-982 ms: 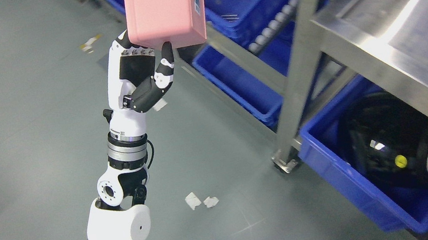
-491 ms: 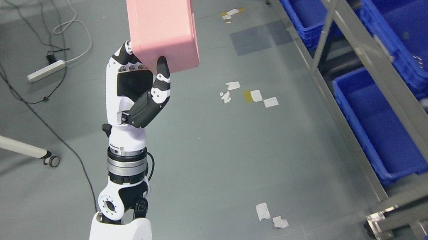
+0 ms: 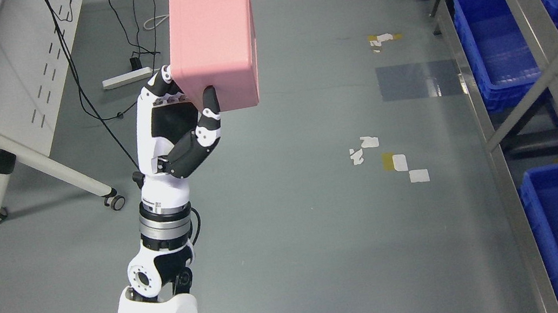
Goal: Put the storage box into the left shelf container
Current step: 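Hold the pink box up in the left hand while turning toward the shelf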
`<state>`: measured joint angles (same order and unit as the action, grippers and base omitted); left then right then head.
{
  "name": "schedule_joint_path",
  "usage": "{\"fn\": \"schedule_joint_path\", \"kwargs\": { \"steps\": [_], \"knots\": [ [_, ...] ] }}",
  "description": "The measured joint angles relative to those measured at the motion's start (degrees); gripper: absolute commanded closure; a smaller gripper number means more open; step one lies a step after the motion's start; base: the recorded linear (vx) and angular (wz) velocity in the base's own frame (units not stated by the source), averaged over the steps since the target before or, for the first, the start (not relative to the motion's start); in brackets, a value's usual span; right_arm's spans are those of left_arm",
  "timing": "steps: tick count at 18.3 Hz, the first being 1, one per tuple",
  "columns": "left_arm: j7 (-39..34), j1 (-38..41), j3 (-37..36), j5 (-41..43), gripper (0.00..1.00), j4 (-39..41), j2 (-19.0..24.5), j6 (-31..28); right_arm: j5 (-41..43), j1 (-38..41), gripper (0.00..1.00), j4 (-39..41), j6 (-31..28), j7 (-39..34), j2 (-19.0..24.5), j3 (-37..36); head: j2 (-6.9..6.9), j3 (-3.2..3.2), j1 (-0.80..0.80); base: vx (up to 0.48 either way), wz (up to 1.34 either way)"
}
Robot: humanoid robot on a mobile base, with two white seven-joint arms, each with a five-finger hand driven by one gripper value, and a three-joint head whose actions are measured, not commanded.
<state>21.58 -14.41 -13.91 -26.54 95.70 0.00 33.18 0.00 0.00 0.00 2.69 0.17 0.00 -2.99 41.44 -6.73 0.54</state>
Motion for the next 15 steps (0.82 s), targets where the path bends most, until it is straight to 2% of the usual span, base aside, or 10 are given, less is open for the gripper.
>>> {"fn": "schedule_joint_path", "kwargs": {
  "steps": [5, 15],
  "knots": [
    [0.07, 1.36, 0.02, 0.00, 0.95, 0.25, 0.00, 0.08, 0.00, 0.00, 0.00, 0.00, 0.06, -0.05, 0.00, 0.00, 0.00, 0.00, 0.00, 0.352, 0.13],
    [0.10, 2.38, -0.25, 0.00, 0.95, 0.48, 0.00, -0.06, 0.00, 0.00, 0.00, 0.00, 0.11, -0.36, 0.00, 0.00, 0.00, 0.00, 0.00, 0.467, 0.04]
  ]
}}
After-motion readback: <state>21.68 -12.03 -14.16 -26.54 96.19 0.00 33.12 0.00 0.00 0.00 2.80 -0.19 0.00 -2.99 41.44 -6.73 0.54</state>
